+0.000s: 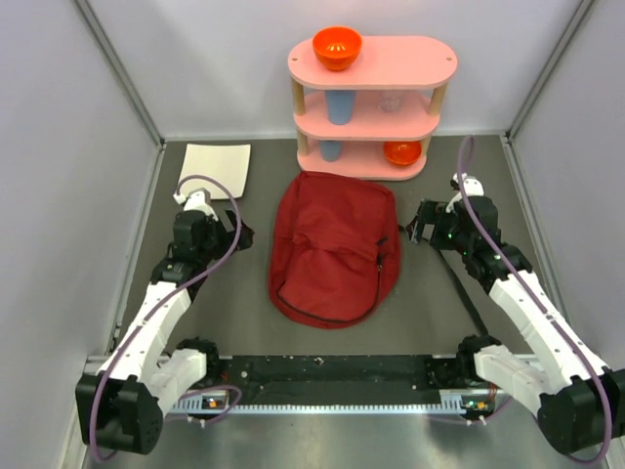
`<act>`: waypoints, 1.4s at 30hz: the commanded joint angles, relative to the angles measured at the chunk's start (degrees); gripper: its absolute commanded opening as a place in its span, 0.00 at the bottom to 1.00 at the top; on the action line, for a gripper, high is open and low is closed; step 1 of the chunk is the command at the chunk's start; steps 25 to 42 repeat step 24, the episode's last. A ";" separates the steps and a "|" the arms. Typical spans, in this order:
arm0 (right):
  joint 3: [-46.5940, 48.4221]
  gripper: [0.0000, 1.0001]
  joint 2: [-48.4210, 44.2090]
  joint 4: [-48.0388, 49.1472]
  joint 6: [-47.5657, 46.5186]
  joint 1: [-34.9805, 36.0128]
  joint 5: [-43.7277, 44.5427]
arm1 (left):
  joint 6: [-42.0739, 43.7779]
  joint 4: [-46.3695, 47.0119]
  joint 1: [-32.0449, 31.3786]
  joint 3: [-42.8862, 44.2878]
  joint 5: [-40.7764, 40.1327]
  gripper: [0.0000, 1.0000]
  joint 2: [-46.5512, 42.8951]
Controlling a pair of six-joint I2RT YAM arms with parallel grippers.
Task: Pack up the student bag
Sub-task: Reset both arms
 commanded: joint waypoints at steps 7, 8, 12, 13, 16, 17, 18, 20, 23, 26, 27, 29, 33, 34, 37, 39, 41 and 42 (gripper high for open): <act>1.26 0.99 2.38 0.42 -0.46 0.34 0.30 | 0.05 0.14 0.32 -0.17 -0.56 0.98 -5.42; 1.00 0.99 2.29 1.21 -0.54 0.34 0.38 | -0.12 -0.04 0.32 -0.16 -1.87 0.98 -6.38; -0.24 0.99 2.38 3.84 -0.89 0.34 2.76 | -0.56 0.48 0.23 -0.43 -6.28 0.98 -8.23; -0.41 0.99 2.55 4.37 -0.98 0.42 3.80 | -0.39 0.48 0.23 -0.25 -6.37 0.98 -8.06; -0.94 0.99 2.99 5.61 -0.03 0.34 8.26 | -0.48 -1.10 0.23 0.45 -8.39 0.98 -7.09; -0.85 0.99 3.17 5.43 1.55 0.42 11.34 | -0.22 -1.27 0.23 0.45 -8.74 0.98 -6.92; -0.77 0.99 3.00 5.08 3.04 0.42 17.64 | -0.30 -1.36 0.23 0.36 -9.18 0.98 -7.00; -0.94 0.99 2.82 5.17 5.87 0.34 22.42 | -0.39 -0.84 0.23 0.10 -9.18 0.98 -7.70; -2.52 0.99 3.69 8.68 2.10 0.42 25.07 | -0.22 0.30 0.23 -0.69 -9.01 0.99 -8.76; -2.87 0.99 4.83 9.47 1.57 0.34 27.17 | -0.04 0.39 0.23 -0.95 -9.09 0.99 -8.93; -2.87 0.99 4.83 9.47 1.57 0.34 27.17 | -0.04 0.39 0.23 -0.95 -9.09 0.99 -8.93; -2.87 0.99 4.83 9.47 1.57 0.34 27.17 | -0.04 0.39 0.23 -0.95 -9.09 0.99 -8.93; -2.87 0.99 4.83 9.47 1.57 0.34 27.17 | -0.04 0.39 0.23 -0.95 -9.09 0.99 -8.93; -2.87 0.99 4.83 9.47 1.57 0.34 27.17 | -0.04 0.39 0.23 -0.95 -9.09 0.99 -8.93; -2.87 0.99 4.83 9.47 1.57 0.34 27.17 | -0.04 0.39 0.23 -0.95 -9.09 0.99 -8.93; -2.87 0.99 4.83 9.47 1.57 0.34 27.17 | -0.04 0.39 0.23 -0.95 -9.09 0.99 -8.93; -2.87 0.99 4.83 9.47 1.57 0.34 27.17 | -0.04 0.39 0.23 -0.95 -9.09 0.99 -8.93; -2.87 0.99 4.83 9.47 1.57 0.34 27.17 | -0.04 0.39 0.23 -0.95 -9.09 0.99 -8.93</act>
